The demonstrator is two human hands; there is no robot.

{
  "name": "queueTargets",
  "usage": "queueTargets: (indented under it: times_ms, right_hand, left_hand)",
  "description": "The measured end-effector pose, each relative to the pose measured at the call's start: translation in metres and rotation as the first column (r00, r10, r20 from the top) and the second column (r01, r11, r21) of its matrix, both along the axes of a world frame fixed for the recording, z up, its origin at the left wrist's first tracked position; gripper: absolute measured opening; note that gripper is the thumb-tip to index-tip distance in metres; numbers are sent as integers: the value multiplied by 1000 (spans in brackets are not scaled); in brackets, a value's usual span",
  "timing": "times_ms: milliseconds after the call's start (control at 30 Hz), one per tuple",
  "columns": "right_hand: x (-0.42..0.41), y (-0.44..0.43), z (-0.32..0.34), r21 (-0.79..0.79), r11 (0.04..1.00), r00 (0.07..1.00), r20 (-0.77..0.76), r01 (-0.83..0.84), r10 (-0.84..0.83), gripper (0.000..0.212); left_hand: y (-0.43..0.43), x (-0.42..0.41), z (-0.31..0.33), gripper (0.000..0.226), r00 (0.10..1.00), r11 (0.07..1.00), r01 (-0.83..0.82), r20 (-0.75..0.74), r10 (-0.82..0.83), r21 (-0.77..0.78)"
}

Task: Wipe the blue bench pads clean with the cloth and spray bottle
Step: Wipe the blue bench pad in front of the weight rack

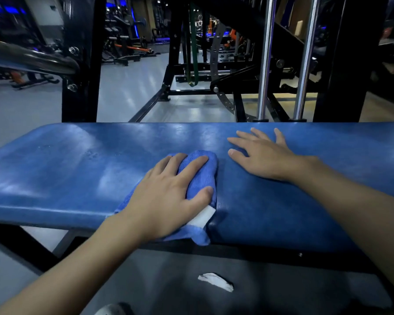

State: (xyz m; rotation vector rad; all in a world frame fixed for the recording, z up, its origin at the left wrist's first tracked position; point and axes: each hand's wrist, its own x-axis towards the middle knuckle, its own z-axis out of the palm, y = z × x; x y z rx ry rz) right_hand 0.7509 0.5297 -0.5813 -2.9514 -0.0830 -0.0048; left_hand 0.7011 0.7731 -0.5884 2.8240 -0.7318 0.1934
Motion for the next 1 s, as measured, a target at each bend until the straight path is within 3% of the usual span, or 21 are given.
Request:
queueTargets:
  times_ms: [233, 367, 533, 700, 1000]
  right_hand:
    - [0, 7, -9, -7, 1000, 999, -35, -17, 17, 57]
    - [2, 8, -11, -35, 999, 1000, -15, -13, 12, 56]
    - [4, 6, -14, -28, 1000, 1000, 14, -8, 8, 57]
    - [2, 6, -11, 7, 1000, 1000, 10, 4, -4, 57]
    - [0, 8, -7, 1, 1000, 1000, -12, 11, -11, 56]
  left_hand:
    - [-21, 86, 2, 74, 993, 997, -58, -102, 53, -49]
    - [-38, 155, 4, 88, 991, 990, -96, -107, 85, -101]
    - [-49, 213, 6, 91, 984, 993, -93, -157, 81, -68]
    - [-43, 186, 1, 66, 995, 993, -81, -72, 75, -85]
    - [-1, 51, 1, 85, 1000, 1000, 1, -27, -2, -17]
